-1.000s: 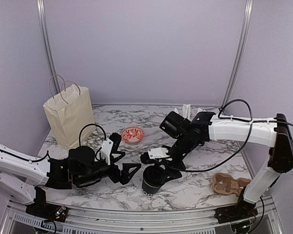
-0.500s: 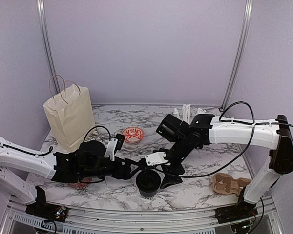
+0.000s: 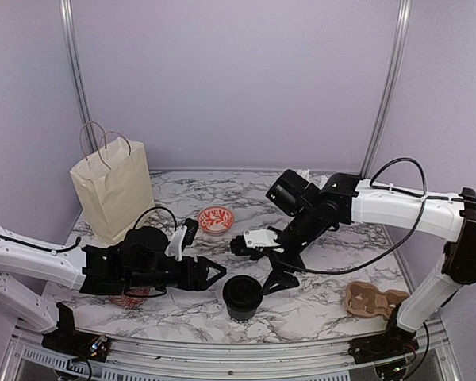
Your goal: Pack the takeout coffee
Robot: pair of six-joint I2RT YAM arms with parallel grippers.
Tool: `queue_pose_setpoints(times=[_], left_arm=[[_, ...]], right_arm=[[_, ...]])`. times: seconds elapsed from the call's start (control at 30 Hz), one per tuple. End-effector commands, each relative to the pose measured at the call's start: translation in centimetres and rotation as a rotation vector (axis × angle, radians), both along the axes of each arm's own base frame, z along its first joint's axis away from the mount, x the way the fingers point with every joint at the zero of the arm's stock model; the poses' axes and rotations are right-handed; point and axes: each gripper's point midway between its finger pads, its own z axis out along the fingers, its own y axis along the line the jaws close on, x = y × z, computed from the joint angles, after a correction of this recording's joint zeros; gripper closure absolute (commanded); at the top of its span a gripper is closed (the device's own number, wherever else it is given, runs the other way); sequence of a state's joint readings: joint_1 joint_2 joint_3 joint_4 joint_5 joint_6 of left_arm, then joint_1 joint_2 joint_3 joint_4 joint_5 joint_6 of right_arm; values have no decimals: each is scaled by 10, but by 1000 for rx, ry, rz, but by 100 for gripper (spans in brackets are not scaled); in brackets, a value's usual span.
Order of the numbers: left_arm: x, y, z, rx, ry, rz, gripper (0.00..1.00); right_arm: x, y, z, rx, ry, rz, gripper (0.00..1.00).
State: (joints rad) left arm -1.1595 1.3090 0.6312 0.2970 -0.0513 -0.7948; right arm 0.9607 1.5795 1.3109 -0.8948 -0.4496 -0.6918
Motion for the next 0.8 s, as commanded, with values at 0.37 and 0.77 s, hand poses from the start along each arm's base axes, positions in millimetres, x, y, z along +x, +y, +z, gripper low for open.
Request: queue_pose_setpoints(times=[0.37,0.77], left_arm=[[-9,-8,-16,38,139,-59,41],[-12,-16,-34,76,174,-96,47]], right_arm=[[23,-4,-7,83,598,-226,37],[21,4,-24,51,643,-222,48]])
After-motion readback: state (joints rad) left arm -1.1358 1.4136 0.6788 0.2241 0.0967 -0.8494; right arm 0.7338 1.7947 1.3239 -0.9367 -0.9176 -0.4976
